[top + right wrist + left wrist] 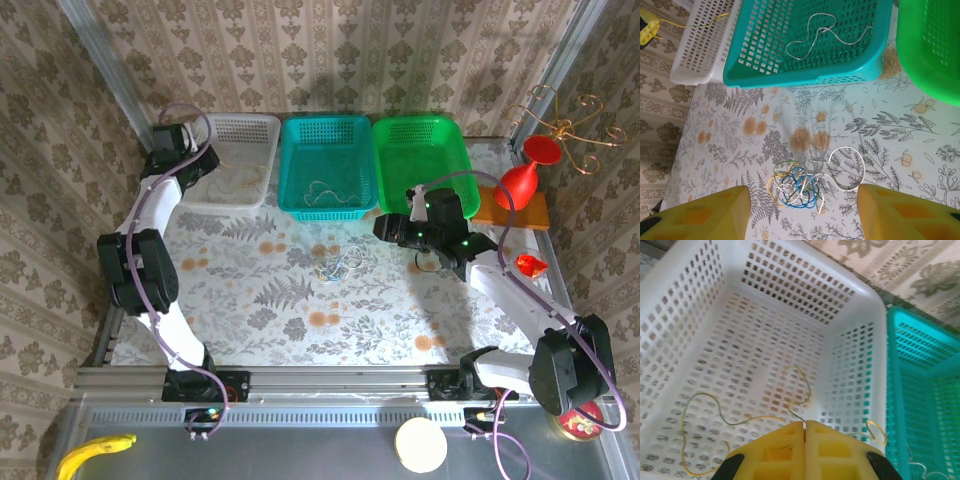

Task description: Untangle the cables

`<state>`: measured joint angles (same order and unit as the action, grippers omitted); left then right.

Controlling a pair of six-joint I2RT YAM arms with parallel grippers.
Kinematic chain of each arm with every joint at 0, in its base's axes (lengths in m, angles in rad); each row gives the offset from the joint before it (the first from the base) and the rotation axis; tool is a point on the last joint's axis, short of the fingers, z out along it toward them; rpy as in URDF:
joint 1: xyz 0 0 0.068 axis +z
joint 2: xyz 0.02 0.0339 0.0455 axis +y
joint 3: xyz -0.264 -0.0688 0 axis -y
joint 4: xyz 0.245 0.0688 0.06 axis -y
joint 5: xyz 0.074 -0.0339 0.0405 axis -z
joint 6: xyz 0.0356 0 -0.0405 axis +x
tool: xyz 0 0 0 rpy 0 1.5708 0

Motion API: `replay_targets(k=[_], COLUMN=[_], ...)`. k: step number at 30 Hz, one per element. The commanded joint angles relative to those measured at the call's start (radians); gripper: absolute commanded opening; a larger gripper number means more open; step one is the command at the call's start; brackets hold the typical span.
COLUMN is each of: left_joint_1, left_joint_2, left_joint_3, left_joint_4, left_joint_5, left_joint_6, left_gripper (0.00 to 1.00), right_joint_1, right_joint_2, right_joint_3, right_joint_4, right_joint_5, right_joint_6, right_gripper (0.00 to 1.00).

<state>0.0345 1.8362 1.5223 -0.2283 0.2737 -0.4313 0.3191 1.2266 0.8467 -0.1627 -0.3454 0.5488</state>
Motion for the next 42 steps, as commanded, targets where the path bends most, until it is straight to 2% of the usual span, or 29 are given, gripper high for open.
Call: replay_targets(k=[1,6,7,10,11,12,20,25,32,38,42], left_joint_1=[0.019,0.041,0.044,0.048,0.049,0.048,0.043,-0.012,-0.177,-0.372,-0.483], left_joint_2=[0.034,0.084,0.092,0.104,0.1,0.092,0.01,-0.06,-0.224,-0.385,-0.434], left_joint_3=[0.061,0.118,0.127,0.144,0.142,0.135,0.083,0.055,-0.073,-0.31,-0.454], left_joint_4=[-0.047,-0.079,-0.084,-0.101,-0.105,-0.102,-0.089,-0.14,-0.2,-0.127,-0.066], left_joint_5=[-0.072,-0.08,-0.074,-0.034,-0.026,-0.006,0.12,0.156,0.127,0.037,-0.027], left_joint_6=[0.03,0.044,0.048,0.06,0.059,0.058,0.036,0.055,0.115,0.089,0.075], left_gripper=[0.0,0.0,0.05,0.62,0.75,0.98,1.0,1.0,1.0,1.0,1.0], right_joint_1=[0.007,0.012,0.016,0.032,0.038,0.043,0.102,0.134,0.18,0.192,0.192], right_joint_2=[-0.007,-0.024,-0.028,-0.041,-0.043,-0.04,0.003,0.017,0.053,0.081,0.112], right_joint_3=[0.019,0.011,0.009,0.007,0.007,0.007,0.036,0.023,0.0,-0.032,-0.054], right_joint_4=[-0.021,-0.036,-0.039,-0.06,-0.065,-0.066,-0.067,-0.044,-0.014,0.017,0.049], right_joint_5=[-0.019,-0.017,-0.014,0.005,0.013,0.02,0.091,0.119,0.138,0.167,0.158], right_joint_6=[-0.019,-0.012,-0.01,-0.005,-0.003,-0.002,0.017,0.029,0.007,0.018,0.021], right_gripper=[0.6,0.6,0.6,0.6,0.6,0.6,0.6,0.6,0.59,0.58,0.58])
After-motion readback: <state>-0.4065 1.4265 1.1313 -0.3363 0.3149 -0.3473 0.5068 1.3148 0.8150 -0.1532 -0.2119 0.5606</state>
